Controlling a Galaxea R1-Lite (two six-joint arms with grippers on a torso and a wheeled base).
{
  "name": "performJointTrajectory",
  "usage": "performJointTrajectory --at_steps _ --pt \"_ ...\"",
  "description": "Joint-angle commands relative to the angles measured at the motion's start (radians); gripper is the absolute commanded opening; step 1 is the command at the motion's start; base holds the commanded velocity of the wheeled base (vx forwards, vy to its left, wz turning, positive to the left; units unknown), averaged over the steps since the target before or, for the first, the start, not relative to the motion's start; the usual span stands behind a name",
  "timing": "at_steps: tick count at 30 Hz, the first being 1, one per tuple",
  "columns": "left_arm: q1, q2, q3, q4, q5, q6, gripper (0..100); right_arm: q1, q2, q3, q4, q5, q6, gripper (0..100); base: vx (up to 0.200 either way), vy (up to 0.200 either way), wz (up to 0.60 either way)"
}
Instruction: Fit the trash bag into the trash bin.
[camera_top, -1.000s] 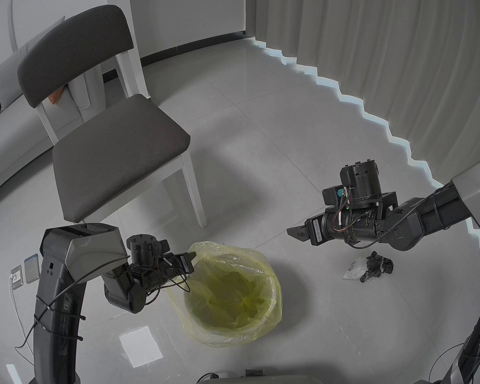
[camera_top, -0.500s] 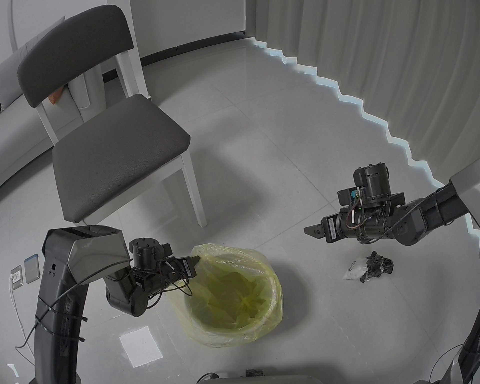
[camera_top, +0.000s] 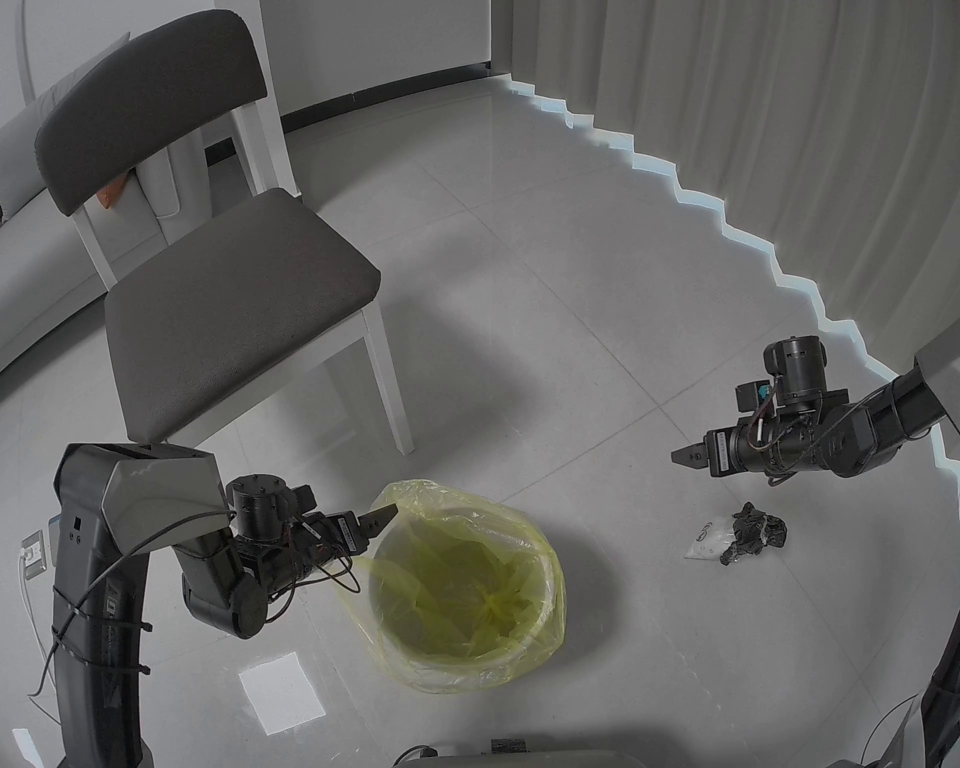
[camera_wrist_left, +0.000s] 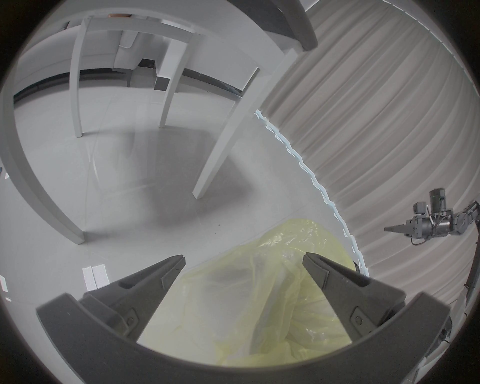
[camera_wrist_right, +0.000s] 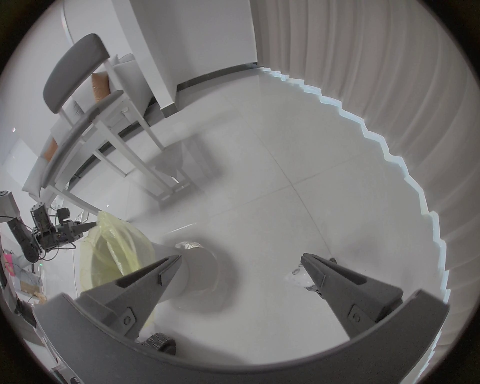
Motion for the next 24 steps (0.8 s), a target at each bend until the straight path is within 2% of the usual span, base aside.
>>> performJointTrajectory --at_steps 1,8,11,13,20,24 --pt "0.016 -0.022 0.051 -0.033 -0.007 0.000 100 -0.081 0.037 0.031 -0.003 0.031 -0.014 100 0.000 0.000 0.00" --pt "0.022 -0.020 0.073 -0.054 -0.006 0.001 100 -0.171 0.140 0.031 -0.071 0.033 -0.032 100 0.000 0.000 0.00" --pt "0.042 -0.029 0.097 -0.084 -0.007 0.001 100 -0.210 0.181 0.029 -0.104 0.033 -0.079 100 0.000 0.000 0.00" --pt "0.047 -0.037 0.139 -0.126 -0.009 0.001 100 -0.249 0.224 0.029 -0.131 0.028 -0.156 100 0.000 0.000 0.00" --pt "0.045 -0.038 0.209 -0.226 -0.009 0.000 100 -0.295 0.310 -0.009 -0.152 0.024 -0.201 100 0.000 0.000 0.00" --pt "0.044 -0.045 0.242 -0.254 -0.009 0.001 100 -0.335 0.388 -0.049 -0.152 0.019 -0.257 100 0.000 0.000 0.00"
